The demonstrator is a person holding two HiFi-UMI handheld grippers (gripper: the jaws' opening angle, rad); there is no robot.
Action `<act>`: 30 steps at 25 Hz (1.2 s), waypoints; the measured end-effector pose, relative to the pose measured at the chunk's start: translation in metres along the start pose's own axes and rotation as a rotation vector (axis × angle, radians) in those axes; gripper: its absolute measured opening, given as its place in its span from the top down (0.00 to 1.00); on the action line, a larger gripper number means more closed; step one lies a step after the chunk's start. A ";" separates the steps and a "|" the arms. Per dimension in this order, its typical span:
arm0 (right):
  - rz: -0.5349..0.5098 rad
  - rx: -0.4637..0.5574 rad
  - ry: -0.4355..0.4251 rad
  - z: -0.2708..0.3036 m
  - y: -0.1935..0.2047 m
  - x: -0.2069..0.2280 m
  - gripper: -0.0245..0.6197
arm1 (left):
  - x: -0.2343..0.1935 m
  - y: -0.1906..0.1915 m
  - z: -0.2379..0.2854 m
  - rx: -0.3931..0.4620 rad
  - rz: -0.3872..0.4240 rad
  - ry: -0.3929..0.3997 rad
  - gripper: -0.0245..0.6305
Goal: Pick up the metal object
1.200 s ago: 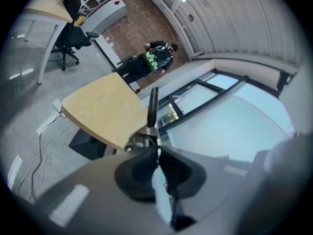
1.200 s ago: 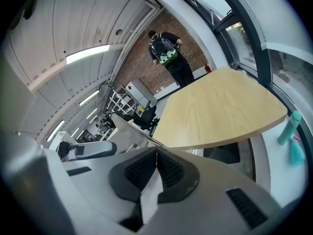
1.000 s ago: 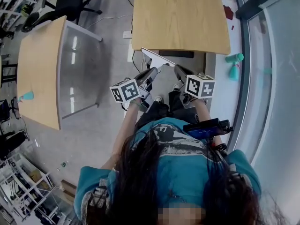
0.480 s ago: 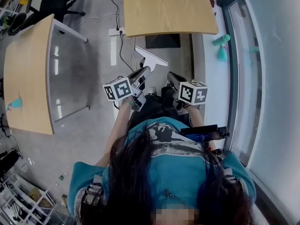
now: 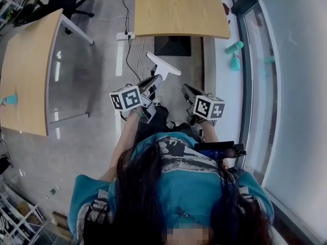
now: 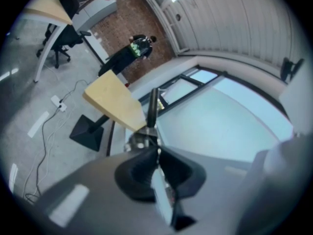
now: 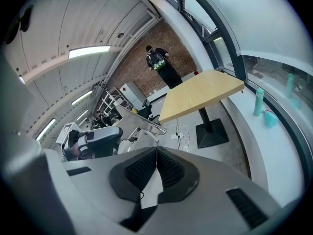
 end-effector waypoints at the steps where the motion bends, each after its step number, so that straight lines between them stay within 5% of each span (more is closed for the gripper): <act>1: -0.008 0.005 -0.006 -0.013 0.008 -0.001 0.94 | 0.006 0.013 -0.005 0.012 0.006 0.001 0.94; 16: -0.074 0.023 -0.099 -0.151 0.127 -0.009 0.94 | 0.051 0.211 -0.057 0.095 -0.007 -0.023 0.94; 30: -0.128 0.038 -0.130 -0.173 0.130 -0.019 0.94 | 0.061 0.230 -0.075 0.156 0.009 -0.035 0.94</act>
Point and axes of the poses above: the fingertips, and each gripper's own axes: z forward along the fingers, x to its right, y out of its underside, the point moved 3 cm from there along -z, backward along the fingers, and after that the axes turned 14 degrees about -z, right-handed, at the moved point
